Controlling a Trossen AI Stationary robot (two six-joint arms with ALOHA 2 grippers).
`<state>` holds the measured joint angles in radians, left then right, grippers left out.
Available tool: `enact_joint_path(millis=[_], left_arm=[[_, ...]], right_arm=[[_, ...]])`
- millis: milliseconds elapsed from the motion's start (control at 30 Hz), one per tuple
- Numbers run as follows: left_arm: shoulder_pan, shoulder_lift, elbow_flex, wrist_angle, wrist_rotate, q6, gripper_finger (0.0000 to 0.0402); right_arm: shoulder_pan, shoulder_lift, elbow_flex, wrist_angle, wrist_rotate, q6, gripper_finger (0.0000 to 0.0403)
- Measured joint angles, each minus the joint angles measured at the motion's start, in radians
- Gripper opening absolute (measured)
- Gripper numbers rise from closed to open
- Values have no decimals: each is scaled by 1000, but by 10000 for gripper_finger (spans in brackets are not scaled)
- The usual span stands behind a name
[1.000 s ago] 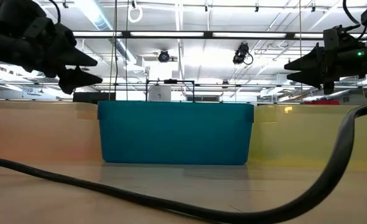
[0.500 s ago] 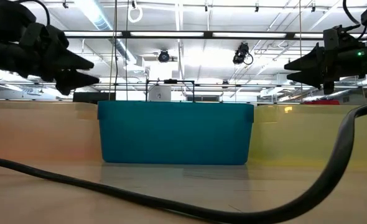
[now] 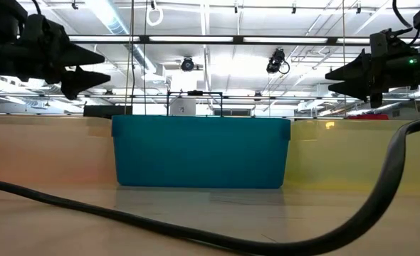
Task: Pick & Place Markers
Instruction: Return to Home Position
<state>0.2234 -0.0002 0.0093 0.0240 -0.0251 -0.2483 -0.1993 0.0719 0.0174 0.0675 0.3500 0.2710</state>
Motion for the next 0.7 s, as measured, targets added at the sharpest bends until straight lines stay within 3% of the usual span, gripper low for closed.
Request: enact_joint_path(millis=[233, 700], left_arm=[[0, 0, -2, 20, 3, -137, 296], [0, 13, -2, 27, 3, -134, 296]], right_arm=[[0, 0, 0, -1, -1, 0, 215], [0, 0, 0, -1, 0, 0, 215]])
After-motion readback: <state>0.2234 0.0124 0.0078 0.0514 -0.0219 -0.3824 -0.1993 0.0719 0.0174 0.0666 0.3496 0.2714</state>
